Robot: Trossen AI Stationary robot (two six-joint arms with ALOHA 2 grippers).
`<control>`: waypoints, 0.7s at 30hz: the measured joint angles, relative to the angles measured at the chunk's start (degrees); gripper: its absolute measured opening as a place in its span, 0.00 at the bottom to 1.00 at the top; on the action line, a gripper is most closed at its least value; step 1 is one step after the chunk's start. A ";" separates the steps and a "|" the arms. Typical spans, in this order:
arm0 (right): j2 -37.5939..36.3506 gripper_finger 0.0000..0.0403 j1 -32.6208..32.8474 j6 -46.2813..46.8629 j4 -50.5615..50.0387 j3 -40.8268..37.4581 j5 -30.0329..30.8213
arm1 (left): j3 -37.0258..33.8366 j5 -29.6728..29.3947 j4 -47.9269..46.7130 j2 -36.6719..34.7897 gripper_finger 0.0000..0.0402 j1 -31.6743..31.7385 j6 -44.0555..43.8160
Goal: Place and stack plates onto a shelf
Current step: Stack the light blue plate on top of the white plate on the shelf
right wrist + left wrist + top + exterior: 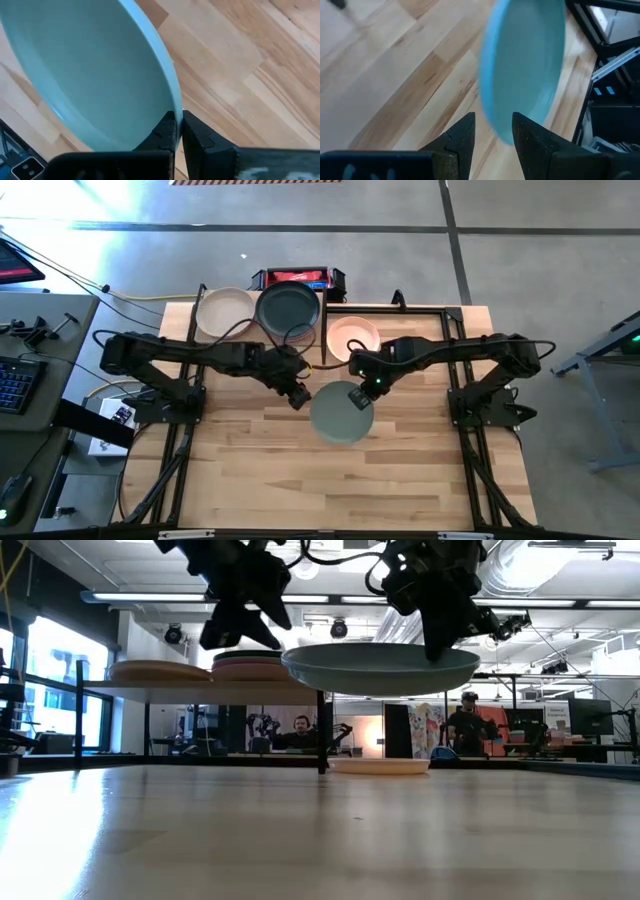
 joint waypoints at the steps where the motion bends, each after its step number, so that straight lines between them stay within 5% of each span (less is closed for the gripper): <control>1: 0.00 0.00 -0.22 0.00 0.04 0.00 -0.01 | 0.00 -0.05 0.76 0.44 0.29 -0.18 -0.01; 21: 0.00 0.00 -0.81 -0.39 3.86 0.00 -0.96 | 0.00 -3.75 3.22 3.58 0.27 -0.66 -0.42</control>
